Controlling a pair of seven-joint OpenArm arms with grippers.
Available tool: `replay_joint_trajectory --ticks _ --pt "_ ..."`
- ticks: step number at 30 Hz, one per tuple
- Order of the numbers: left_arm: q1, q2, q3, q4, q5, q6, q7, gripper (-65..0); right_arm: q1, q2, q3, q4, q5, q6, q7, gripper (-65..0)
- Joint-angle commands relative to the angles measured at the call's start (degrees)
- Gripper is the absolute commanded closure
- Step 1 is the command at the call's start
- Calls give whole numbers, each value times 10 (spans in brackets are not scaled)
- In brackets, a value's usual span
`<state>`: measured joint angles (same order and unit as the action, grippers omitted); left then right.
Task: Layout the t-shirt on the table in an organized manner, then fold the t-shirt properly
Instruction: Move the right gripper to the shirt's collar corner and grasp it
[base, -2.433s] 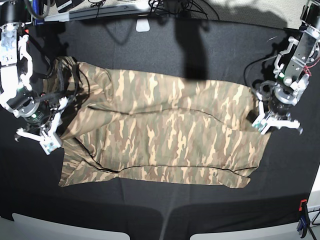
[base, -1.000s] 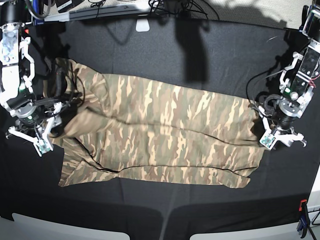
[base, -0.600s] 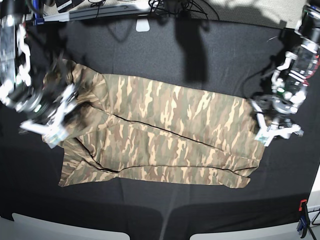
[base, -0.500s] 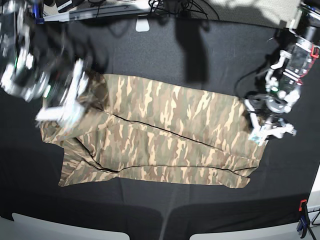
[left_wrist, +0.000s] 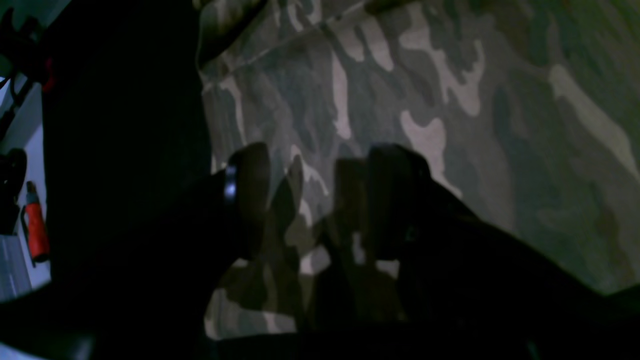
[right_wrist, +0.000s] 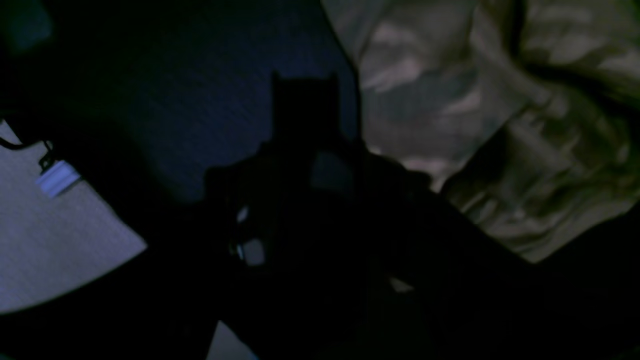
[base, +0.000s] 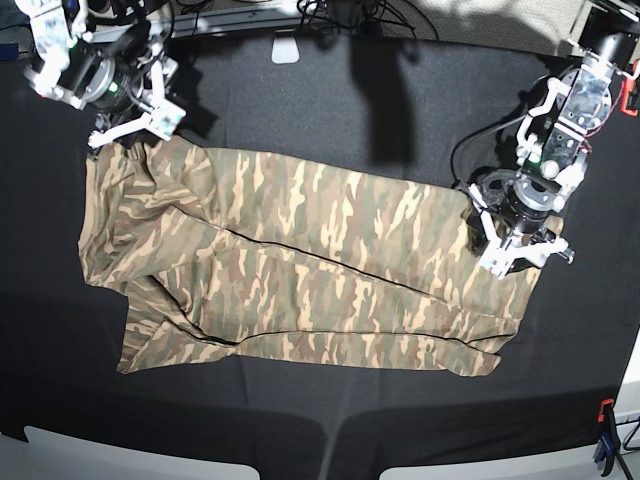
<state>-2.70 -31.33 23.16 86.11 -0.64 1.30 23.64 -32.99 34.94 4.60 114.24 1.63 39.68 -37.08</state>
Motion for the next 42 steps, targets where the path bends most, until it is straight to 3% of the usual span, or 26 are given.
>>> replay_joint_trajectory --ticks 1,3,8,12,18,21,27,34,42 --pt "-9 -8 -6 10 3 6 -14 -292 4 8 0 -6 -8 0 10 -273" --pt "-10 -8 -6 10 3 6 -14 -292 13 8 -11 -35 -33 -11 13 -273" --pt "-10 -8 -6 10 3 6 -14 -292 61 8 -60 -81 -98 -75 19 -273" --pt "-10 -8 -6 10 3 7 -14 -292 106 8 -109 -110 -137 -77 15 -273" --pt "-10 -8 -6 10 3 6 -13 -292 144 10 -144 -133 -152 -122 -53 -273" --pt "-10 -8 -6 10 4 6 -14 -292 144 19 -143 -133 -167 -151 -54 -273" --pt "-10 -8 -6 10 4 6 -14 -292 139 40 -143 -123 -158 -152 -58 -273" --pt "-10 -8 -6 10 4 6 -14 -292 131 42 -143 -49 -145 -142 -61 -273" --pt "-10 -8 -6 10 3 6 -14 -292 129 67 -143 -39 -133 -142 -103 -273"
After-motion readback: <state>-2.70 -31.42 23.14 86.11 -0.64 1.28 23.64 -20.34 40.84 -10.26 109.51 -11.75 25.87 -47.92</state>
